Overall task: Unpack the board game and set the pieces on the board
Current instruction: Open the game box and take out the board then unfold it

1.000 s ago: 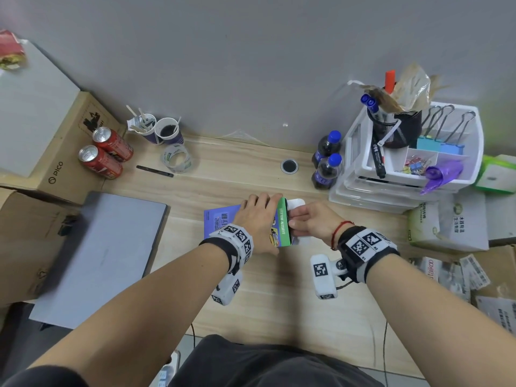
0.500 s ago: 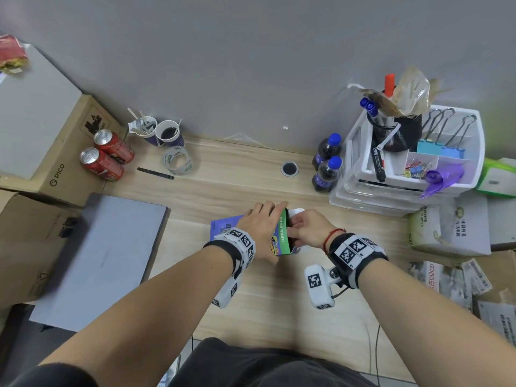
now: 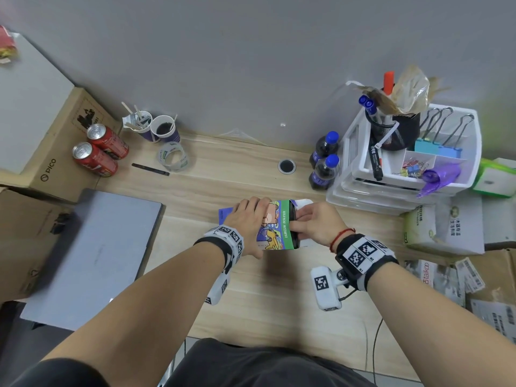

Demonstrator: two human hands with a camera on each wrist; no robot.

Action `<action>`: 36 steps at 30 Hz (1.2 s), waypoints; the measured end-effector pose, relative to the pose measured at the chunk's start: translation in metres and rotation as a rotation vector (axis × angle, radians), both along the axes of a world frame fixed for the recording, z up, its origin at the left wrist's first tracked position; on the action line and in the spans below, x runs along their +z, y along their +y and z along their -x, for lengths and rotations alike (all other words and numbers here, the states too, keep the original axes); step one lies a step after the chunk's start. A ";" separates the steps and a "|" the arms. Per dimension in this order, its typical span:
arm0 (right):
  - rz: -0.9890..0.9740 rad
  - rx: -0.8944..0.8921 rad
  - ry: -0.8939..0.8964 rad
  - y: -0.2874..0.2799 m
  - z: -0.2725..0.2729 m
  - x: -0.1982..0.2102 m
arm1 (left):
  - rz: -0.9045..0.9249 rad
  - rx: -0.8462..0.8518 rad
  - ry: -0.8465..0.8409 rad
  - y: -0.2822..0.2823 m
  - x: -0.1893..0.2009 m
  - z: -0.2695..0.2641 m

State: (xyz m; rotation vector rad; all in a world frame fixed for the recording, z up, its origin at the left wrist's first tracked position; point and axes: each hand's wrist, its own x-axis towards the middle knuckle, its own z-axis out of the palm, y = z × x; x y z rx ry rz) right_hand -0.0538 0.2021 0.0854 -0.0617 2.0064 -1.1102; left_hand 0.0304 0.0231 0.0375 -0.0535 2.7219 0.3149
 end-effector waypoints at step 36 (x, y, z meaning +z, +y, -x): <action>0.107 -0.232 0.391 0.051 0.039 0.020 | 0.198 0.524 -0.424 -0.083 -0.036 -0.056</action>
